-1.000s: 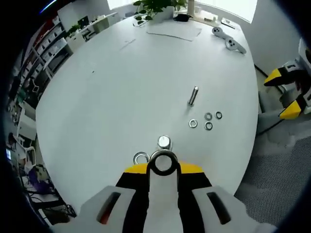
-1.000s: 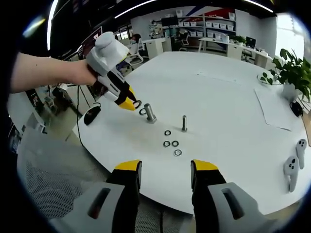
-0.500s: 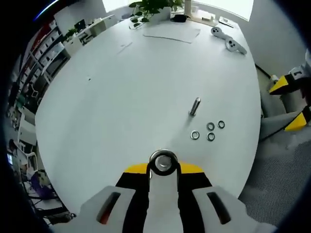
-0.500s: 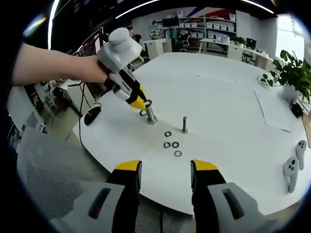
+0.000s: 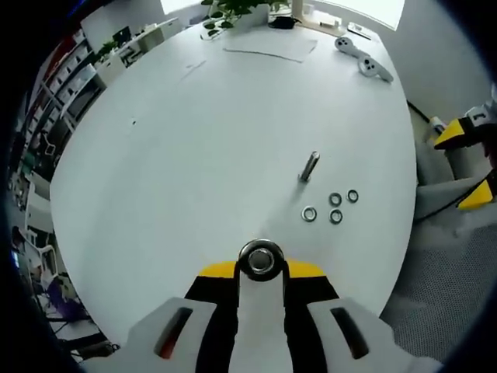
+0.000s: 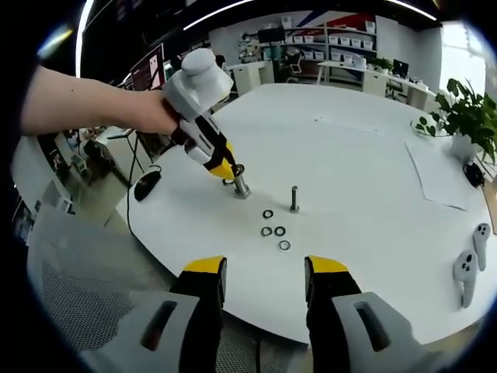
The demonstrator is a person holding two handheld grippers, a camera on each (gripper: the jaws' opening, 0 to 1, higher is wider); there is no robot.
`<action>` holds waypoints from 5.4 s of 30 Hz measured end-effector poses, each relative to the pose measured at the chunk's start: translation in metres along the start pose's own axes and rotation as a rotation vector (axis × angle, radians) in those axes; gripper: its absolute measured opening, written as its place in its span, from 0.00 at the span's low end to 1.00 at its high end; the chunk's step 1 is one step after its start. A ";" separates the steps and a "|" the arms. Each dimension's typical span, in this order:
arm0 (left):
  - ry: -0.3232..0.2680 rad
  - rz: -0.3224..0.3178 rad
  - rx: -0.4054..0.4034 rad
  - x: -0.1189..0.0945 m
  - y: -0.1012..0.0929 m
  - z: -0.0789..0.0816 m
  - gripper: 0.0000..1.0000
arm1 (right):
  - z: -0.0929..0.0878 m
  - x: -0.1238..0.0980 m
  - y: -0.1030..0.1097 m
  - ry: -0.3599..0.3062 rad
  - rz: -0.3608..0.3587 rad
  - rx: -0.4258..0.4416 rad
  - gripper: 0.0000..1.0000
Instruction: Place the washer onto the threaded stud by aligning its center hole with the stud, sliding it down to the base, and recovering from edge contact or off-axis alignment until the washer reaches the visible bottom stop.
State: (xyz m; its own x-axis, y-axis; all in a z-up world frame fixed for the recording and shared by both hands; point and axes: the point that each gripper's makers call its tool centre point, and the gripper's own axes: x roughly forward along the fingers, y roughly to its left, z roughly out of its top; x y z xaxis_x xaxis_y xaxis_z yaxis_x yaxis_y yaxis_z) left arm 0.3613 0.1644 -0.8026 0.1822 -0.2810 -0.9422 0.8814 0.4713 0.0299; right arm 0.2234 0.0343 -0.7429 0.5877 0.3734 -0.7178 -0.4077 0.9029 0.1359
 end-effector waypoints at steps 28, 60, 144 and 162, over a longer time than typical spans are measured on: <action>0.066 0.018 0.040 0.042 -0.004 -0.014 0.19 | -0.001 -0.001 0.000 0.003 0.001 -0.013 0.43; 0.046 0.029 -0.061 0.035 0.026 -0.035 0.21 | 0.001 0.000 0.005 -0.002 0.024 -0.006 0.43; 0.166 -0.003 -0.086 0.044 0.008 -0.069 0.23 | 0.000 0.001 0.005 -0.003 0.025 0.004 0.43; 0.105 0.023 -0.175 0.041 0.009 -0.074 0.19 | 0.001 0.000 0.003 -0.006 0.018 0.002 0.43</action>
State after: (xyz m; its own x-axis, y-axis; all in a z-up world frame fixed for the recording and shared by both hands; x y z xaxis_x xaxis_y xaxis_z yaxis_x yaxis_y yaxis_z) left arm 0.3440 0.2189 -0.8653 0.1469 -0.1841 -0.9719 0.7870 0.6170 0.0021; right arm 0.2224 0.0374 -0.7417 0.5843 0.3905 -0.7114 -0.4170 0.8965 0.1496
